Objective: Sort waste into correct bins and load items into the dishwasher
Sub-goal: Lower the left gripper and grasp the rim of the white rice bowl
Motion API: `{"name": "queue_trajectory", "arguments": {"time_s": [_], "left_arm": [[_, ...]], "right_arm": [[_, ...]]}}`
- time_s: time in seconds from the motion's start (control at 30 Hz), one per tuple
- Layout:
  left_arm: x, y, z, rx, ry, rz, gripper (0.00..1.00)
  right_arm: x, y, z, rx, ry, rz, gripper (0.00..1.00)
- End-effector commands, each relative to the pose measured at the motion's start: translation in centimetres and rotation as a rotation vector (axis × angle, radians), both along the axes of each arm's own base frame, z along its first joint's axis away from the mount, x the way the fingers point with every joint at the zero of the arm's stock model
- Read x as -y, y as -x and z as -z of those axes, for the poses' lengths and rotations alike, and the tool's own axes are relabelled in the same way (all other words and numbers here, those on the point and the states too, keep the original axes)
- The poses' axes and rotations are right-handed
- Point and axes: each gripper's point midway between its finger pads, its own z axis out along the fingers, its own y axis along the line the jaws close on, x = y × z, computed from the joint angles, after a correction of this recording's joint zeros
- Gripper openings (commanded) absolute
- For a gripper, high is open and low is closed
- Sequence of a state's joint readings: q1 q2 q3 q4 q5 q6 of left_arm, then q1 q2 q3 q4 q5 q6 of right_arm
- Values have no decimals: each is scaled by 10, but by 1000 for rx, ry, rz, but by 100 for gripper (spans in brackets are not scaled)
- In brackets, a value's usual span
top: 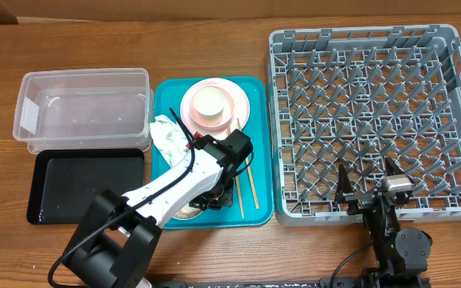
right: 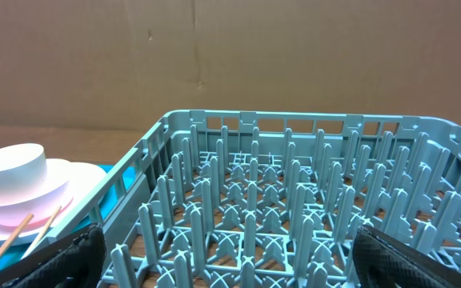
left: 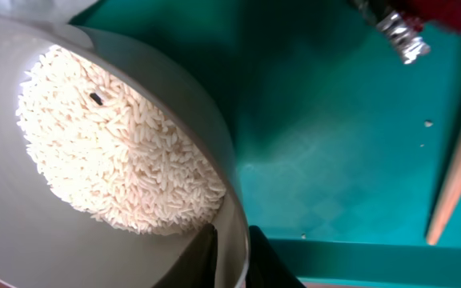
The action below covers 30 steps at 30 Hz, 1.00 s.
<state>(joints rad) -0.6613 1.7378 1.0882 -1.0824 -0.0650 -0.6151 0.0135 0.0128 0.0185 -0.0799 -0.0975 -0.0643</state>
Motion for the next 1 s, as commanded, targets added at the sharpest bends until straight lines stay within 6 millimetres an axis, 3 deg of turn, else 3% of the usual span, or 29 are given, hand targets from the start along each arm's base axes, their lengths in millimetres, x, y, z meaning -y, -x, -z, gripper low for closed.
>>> {"name": "queue_trajectory", "arguments": {"time_s": [0.0,0.13,0.97], "left_arm": [[4,-9,-9,38,1,0,21],[3,-7,-9,29,-5,0,27],[1,-8,-9,37,-15,1,29]], "right_arm": [[0,0,2,3,3,1,100],[0,0,2,3,3,1,100],[0,0,2,3,3,1,100]]}}
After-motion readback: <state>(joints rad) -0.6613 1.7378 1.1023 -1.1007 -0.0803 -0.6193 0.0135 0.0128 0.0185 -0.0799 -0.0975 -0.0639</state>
